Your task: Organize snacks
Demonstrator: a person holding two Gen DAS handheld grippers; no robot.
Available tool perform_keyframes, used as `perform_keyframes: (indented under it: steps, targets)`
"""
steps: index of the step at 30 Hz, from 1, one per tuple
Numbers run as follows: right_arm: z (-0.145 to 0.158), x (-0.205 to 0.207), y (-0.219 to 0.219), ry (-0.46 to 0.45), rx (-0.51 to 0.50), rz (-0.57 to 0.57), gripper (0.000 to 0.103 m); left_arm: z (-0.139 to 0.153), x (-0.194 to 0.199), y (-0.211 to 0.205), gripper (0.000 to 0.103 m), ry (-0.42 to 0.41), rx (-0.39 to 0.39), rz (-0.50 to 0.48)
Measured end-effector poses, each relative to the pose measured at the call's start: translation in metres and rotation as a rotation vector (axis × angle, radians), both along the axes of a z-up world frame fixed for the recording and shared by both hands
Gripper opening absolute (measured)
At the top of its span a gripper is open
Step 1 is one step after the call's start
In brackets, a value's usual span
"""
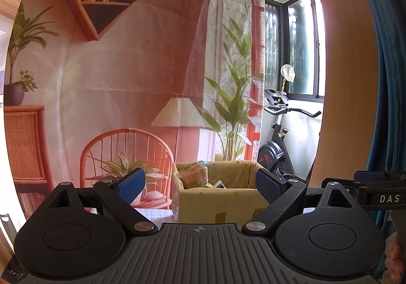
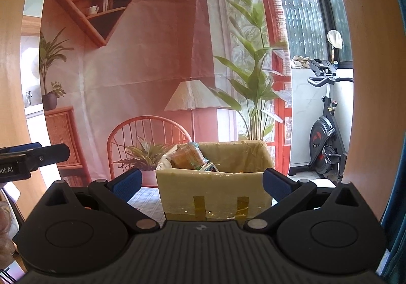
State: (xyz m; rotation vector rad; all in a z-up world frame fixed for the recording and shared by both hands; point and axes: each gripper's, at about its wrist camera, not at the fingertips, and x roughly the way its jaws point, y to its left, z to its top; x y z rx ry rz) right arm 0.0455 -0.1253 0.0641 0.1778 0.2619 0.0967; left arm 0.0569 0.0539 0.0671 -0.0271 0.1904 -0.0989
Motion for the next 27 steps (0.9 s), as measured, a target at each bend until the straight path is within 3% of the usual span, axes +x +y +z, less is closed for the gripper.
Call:
perform_keyframes:
  steps: [27]
  targets:
    - [-0.0017,-0.0017,-0.0087,0.016,0.013,-0.023,0.103,-0.0019,0.0009,0.0004,0.095,-0.001,-0.002,-0.004]
